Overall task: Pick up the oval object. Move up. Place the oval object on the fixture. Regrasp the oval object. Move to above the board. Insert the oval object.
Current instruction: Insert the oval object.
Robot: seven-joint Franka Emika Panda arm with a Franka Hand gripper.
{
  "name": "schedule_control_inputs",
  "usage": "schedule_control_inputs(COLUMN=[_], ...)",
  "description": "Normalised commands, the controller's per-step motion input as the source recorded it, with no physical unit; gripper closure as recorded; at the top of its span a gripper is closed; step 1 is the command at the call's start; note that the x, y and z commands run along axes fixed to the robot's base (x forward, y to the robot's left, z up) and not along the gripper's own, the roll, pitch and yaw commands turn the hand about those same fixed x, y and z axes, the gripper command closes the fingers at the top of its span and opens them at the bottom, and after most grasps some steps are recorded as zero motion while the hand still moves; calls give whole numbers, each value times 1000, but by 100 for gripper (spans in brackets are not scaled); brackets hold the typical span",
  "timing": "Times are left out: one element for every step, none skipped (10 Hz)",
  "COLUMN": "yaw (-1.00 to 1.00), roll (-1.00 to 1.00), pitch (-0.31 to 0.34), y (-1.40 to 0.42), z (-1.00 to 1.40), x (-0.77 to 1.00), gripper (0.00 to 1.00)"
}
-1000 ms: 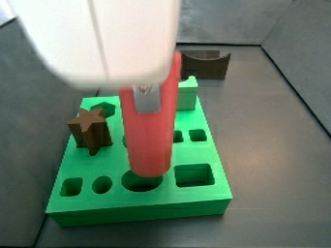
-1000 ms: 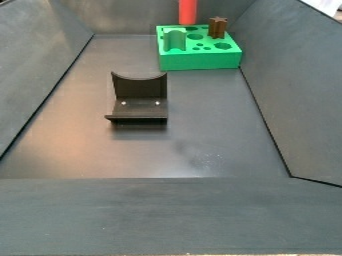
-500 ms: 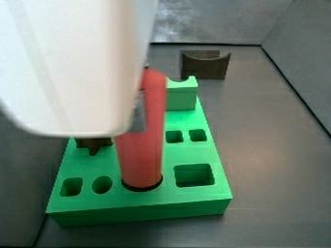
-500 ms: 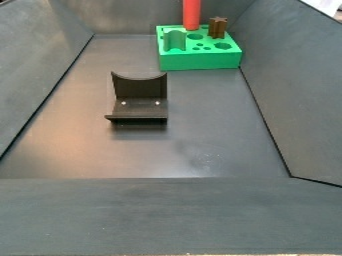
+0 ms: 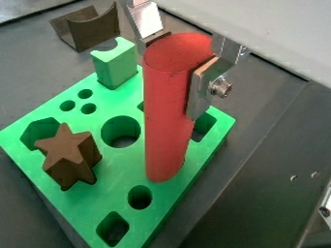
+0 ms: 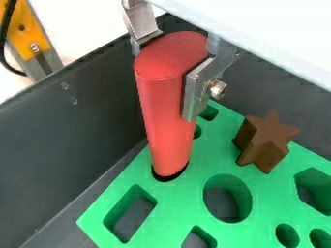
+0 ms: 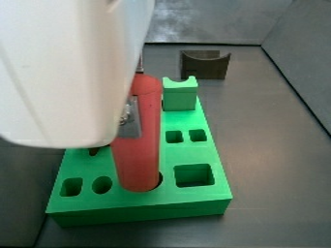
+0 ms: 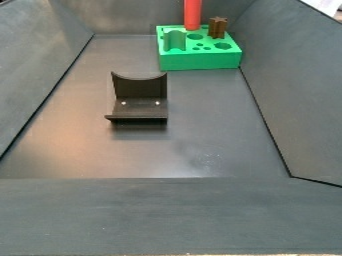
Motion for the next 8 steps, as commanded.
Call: schedule_control_inputs(yaw=[240, 277, 240, 177, 151, 186, 94, 0], roll=[0, 0, 19, 126, 167, 140, 10, 0], pitch=[-14, -34, -56, -79, -34, -44, -20, 0], y=[74, 23, 0, -63, -71, -100, 0, 0], z=[-257, -317, -534, -1000, -1000, -1000, -349, 0], x=[131, 9, 0, 0, -91, -66, -71, 0], gripper=[100, 100, 100, 100, 100, 100, 100, 100])
